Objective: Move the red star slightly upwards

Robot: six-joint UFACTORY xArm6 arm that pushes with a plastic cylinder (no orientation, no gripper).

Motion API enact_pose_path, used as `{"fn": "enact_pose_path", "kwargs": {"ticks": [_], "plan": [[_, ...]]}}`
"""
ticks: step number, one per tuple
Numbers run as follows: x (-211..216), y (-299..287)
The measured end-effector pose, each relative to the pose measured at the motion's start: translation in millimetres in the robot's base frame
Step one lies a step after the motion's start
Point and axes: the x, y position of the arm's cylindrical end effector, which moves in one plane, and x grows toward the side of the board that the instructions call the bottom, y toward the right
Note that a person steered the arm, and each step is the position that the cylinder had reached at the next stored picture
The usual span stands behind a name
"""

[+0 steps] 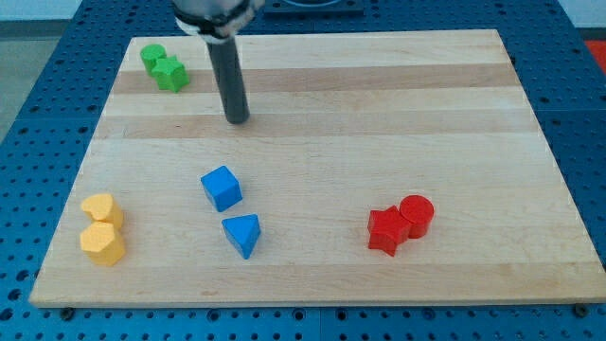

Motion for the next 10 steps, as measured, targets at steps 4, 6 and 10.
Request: {"fn": "enact_pose_path", "kwargs": {"ticks": [4,6,10], "plan": [[149.2,115.1],[220.6,131.1],[176.6,174.9]]}}
